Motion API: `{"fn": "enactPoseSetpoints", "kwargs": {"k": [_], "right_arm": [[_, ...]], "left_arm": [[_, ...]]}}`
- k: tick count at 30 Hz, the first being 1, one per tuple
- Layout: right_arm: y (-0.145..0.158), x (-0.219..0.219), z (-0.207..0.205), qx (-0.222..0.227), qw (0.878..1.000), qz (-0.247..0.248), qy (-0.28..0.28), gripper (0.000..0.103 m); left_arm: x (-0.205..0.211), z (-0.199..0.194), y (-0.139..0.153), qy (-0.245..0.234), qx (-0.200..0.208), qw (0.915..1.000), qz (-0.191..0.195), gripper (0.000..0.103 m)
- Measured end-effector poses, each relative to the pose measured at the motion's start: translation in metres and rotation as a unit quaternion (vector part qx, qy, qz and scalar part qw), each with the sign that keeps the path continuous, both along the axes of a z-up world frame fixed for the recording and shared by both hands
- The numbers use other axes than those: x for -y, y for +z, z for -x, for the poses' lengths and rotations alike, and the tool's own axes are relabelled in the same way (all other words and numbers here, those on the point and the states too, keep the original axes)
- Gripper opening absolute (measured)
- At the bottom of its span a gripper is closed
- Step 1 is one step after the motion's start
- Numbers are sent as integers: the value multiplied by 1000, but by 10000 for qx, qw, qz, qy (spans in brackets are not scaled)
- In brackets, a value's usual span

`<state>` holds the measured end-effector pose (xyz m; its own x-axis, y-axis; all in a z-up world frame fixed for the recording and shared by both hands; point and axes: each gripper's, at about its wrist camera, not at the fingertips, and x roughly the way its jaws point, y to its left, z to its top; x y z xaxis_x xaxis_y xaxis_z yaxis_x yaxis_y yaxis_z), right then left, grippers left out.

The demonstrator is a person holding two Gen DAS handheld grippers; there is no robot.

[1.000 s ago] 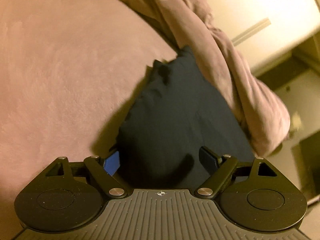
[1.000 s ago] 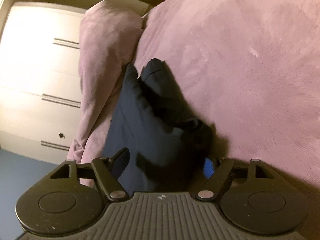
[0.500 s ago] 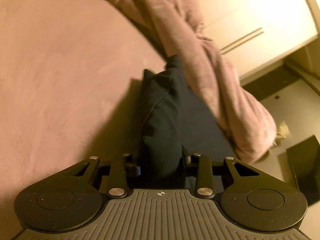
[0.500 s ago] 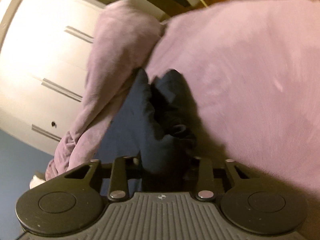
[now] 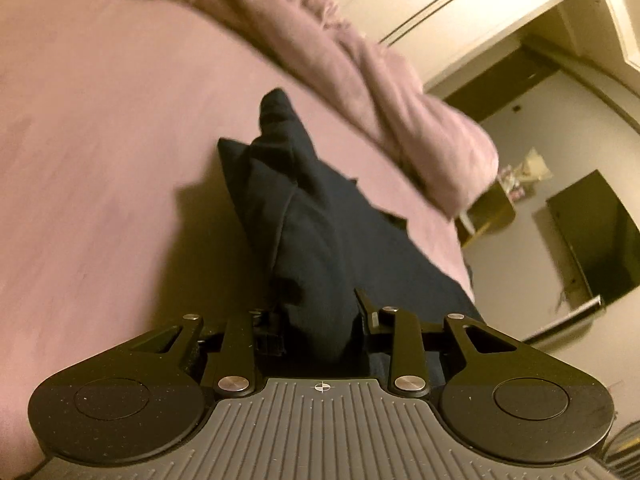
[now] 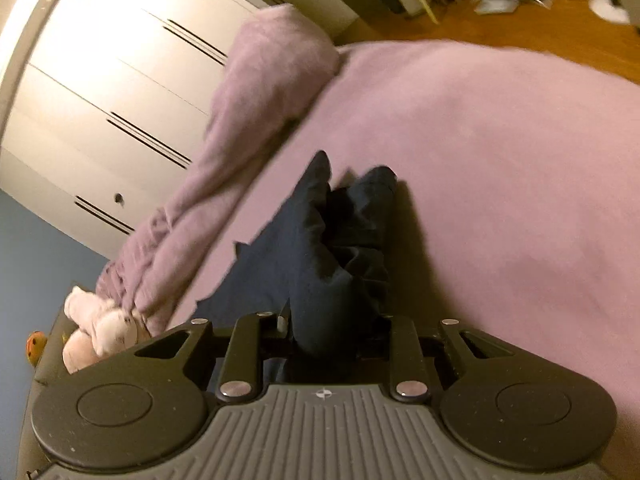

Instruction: Fold large clothes

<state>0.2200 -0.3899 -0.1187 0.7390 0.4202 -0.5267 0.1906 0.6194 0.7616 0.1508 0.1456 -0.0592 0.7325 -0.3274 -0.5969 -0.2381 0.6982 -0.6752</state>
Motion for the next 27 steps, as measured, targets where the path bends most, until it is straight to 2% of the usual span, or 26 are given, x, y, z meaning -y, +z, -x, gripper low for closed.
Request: {"fn": "enactPoseSetpoints", "kwargs": {"k": [3,5,6,7,10,12,14,17,19,22,25,27], "right_arm": [[-9,8,50,-354,9993,-94,-44,26],[-14,13,67,-498,9987,-71,0,29],[-14,15,70,-577,9983,6,3,35],[-14,18,70,-695,9976,61,2,43],[1,33,76,-938,9953,143,-205,48],[19,40,85,-855,9934,608,-454,55],[40,38,88,-512,9904,1176,-517,58],[62,7,69,59,9842,1771,26,57],[71,-36,45,508,9705,2253,688,57],[64,-101,4,948,9430,2810,1513,57],[39,-152,-42,989,9120,3539,1822,55],[20,-166,-72,845,9006,3877,1773,53]], "left_arm": [[8,41,-17,119,-391,9992,13,37],[9,51,-30,326,-633,9974,-82,40],[8,54,-34,479,-765,9957,-185,39],[7,55,-35,598,-817,9947,-200,41],[3,62,-19,940,-721,9923,-361,44],[6,65,-2,1082,-577,9884,-891,50],[10,64,12,1144,-403,9832,-1366,53],[29,50,22,961,-235,9799,-1730,55],[47,30,24,795,-54,9779,-1934,58],[83,-10,17,564,298,9684,-2413,62],[115,-57,-6,475,634,9432,-3228,66],[125,-81,-25,340,576,9290,-3641,66]]}}
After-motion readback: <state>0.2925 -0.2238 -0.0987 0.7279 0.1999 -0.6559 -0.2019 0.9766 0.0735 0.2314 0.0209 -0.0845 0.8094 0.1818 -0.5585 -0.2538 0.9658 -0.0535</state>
